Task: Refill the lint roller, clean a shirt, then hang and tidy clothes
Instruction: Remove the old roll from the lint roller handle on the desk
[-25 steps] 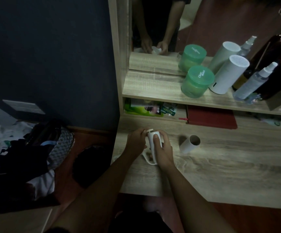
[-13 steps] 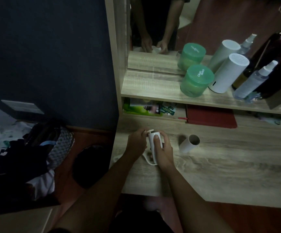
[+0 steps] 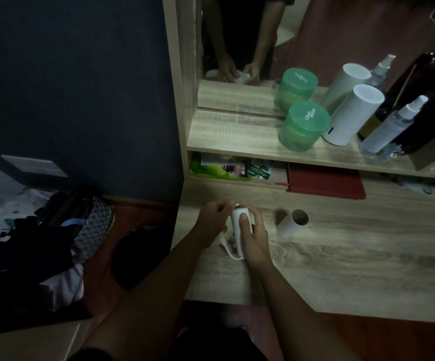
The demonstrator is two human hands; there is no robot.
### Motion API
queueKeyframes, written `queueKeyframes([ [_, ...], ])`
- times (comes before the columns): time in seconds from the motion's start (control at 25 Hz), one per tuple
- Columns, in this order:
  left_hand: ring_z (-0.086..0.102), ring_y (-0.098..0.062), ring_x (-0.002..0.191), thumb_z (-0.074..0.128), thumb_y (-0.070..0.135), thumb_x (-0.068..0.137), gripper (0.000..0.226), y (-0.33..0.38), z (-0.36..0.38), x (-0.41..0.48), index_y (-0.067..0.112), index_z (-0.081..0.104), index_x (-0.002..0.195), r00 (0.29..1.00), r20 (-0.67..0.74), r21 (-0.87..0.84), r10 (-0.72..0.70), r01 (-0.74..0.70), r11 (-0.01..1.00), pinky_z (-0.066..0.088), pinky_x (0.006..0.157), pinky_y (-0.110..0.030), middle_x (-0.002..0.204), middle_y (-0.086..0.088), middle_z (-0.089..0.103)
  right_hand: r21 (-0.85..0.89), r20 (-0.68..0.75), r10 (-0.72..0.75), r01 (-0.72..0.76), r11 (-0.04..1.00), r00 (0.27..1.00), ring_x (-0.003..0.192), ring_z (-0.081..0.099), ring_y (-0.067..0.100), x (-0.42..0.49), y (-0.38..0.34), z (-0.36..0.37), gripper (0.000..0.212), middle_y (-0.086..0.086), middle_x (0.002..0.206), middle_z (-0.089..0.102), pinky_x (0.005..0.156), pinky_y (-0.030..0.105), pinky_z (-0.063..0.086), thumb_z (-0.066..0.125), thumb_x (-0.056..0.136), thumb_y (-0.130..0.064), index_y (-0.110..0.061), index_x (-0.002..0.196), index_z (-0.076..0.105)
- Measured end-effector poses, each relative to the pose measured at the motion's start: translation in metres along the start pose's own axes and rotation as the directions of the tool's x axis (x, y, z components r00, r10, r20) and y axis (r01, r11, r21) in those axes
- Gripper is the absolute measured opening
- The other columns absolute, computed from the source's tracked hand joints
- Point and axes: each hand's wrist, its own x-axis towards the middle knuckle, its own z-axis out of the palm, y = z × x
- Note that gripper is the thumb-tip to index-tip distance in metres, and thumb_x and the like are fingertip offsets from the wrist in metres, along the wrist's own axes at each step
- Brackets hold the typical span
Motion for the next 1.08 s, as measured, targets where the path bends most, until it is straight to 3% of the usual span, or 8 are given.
queueKeyframes([
  [0.28,0.045,-0.011,0.047,0.051,0.022,0.095,0.023,-0.001,0.003,0.004,0.009,0.067,0.085,0.999,-0.042,-0.096,0.004,-0.008,0.995,0.040,0.045,-0.025,0.059,-0.002,0.052,0.013,0.029,-0.027,0.027,1.000,0.999,0.091,0.062,0.005,0.001,-0.010,-0.005,0.018,-0.017,0.098,0.061,0.071,0.021,0.049,0.046,0.096,-0.036,-0.045,0.111,0.045],
  [0.44,0.044,-0.005,0.043,0.052,0.021,0.095,0.026,0.000,0.005,0.006,0.001,0.068,0.094,0.998,-0.056,-0.129,-0.030,0.023,0.991,0.038,0.044,-0.023,0.057,0.000,0.050,0.019,0.013,-0.032,0.031,0.999,0.999,0.095,0.063,0.010,0.002,-0.008,-0.005,0.018,-0.015,0.102,0.061,0.076,0.027,0.052,0.046,0.095,-0.039,-0.055,0.104,0.045],
  [0.6,0.047,-0.007,0.047,0.056,0.026,0.093,0.022,0.002,0.000,0.003,0.009,0.070,0.090,1.000,0.004,-0.139,-0.028,0.028,0.990,0.039,0.044,-0.023,0.059,0.005,0.057,0.047,0.030,-0.034,0.033,0.998,0.999,0.078,0.062,-0.009,0.000,-0.011,-0.006,0.018,-0.014,0.095,0.059,0.062,0.010,0.048,0.044,0.098,-0.028,-0.040,0.111,0.046],
  [0.76,0.049,-0.008,0.049,0.067,0.025,0.085,0.019,0.000,-0.004,-0.001,0.010,0.073,0.095,0.999,0.018,-0.160,-0.035,0.038,0.986,0.037,0.042,-0.021,0.071,0.000,0.066,0.021,0.060,-0.045,0.044,0.999,0.997,0.071,0.059,-0.016,-0.004,-0.017,-0.005,0.017,-0.018,0.090,0.058,0.058,0.004,0.045,0.044,0.098,-0.025,-0.036,0.110,0.047],
  [0.92,0.049,-0.005,0.048,0.058,0.021,0.091,0.017,0.000,-0.004,-0.004,0.011,0.072,0.093,1.000,0.024,-0.122,0.013,-0.010,0.992,0.038,0.043,-0.021,0.060,0.011,0.062,0.017,0.074,-0.034,0.033,0.999,0.997,0.080,0.060,-0.004,-0.005,-0.019,-0.008,0.020,-0.019,0.092,0.058,0.067,0.012,0.048,0.046,0.097,-0.028,-0.049,0.099,0.046],
  [1.08,0.046,-0.009,0.051,0.049,0.023,0.097,0.025,-0.004,-0.002,-0.002,0.007,0.068,0.098,1.000,-0.004,-0.056,0.027,-0.027,0.998,0.038,0.044,-0.022,0.066,-0.002,0.056,-0.009,0.077,-0.052,0.053,0.999,0.996,0.088,0.062,0.001,-0.005,-0.013,-0.007,0.013,-0.018,0.097,0.061,0.071,0.020,0.051,0.046,0.093,-0.042,-0.051,0.103,0.046],
])
